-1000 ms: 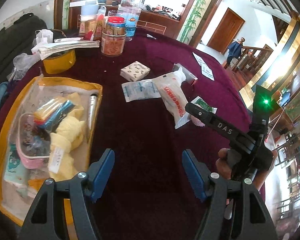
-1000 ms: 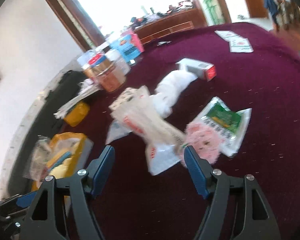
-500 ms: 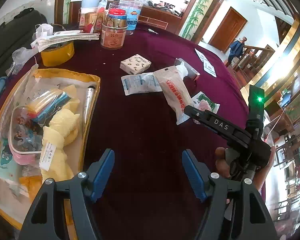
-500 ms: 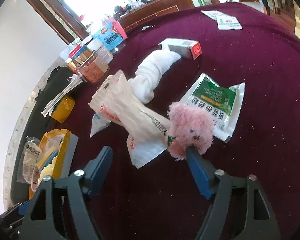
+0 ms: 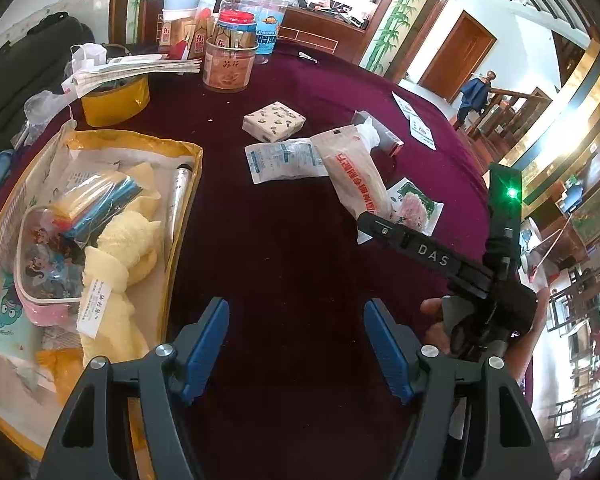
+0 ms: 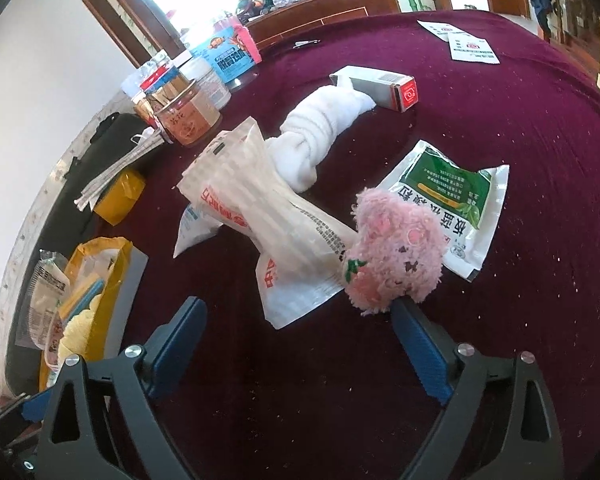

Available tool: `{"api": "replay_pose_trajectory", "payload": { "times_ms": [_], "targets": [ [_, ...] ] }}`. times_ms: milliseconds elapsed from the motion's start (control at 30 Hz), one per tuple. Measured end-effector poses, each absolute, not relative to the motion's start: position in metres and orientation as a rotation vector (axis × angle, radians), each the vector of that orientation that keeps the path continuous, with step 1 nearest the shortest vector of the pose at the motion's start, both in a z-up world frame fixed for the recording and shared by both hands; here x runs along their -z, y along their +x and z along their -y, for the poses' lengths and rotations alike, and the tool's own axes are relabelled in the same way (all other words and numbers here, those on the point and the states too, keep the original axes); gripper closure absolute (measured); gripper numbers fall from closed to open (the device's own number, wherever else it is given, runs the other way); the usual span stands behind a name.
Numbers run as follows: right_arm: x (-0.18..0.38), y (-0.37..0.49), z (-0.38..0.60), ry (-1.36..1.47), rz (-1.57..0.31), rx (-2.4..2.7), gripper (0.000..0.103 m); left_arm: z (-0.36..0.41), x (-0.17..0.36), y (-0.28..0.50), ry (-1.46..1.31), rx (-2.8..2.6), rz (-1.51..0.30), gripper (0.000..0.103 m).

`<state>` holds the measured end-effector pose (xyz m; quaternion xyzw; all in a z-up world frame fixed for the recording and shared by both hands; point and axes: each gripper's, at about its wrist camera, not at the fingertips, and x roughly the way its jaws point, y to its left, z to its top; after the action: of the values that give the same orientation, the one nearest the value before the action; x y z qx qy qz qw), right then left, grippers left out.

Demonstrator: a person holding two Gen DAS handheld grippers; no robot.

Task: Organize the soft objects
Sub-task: 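Move the right gripper to the pink plush toy and close on it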

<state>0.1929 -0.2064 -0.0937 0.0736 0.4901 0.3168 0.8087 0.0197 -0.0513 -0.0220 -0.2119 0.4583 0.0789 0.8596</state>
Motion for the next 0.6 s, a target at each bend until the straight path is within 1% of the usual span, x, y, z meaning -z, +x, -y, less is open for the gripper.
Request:
{"api": "replay_pose_trajectory", "payload": {
  "times_ms": [100,233,400,600],
  "targets": [
    [0.090,0.192,0.211,0.219,-1.041,-0.731,0.010,0.052,0.023,0.021,-0.443,-0.160,-0.965,0.029],
    [0.072,0.182,0.216,0.236,-0.938,-0.773,0.010,0.054,0.024,0.022,-0.439,-0.155,-0.971,0.029],
    [0.063,0.182,0.227,0.265,-0.875,-0.735,0.011,0.054,0.026,0.022,-0.438,-0.157,-0.979,0.029],
    [0.072,0.199,0.252,0.386,-0.920,-0.672,0.011,0.055,0.028,0.023,-0.432,-0.154,-0.988,0.029]
  ]
}}
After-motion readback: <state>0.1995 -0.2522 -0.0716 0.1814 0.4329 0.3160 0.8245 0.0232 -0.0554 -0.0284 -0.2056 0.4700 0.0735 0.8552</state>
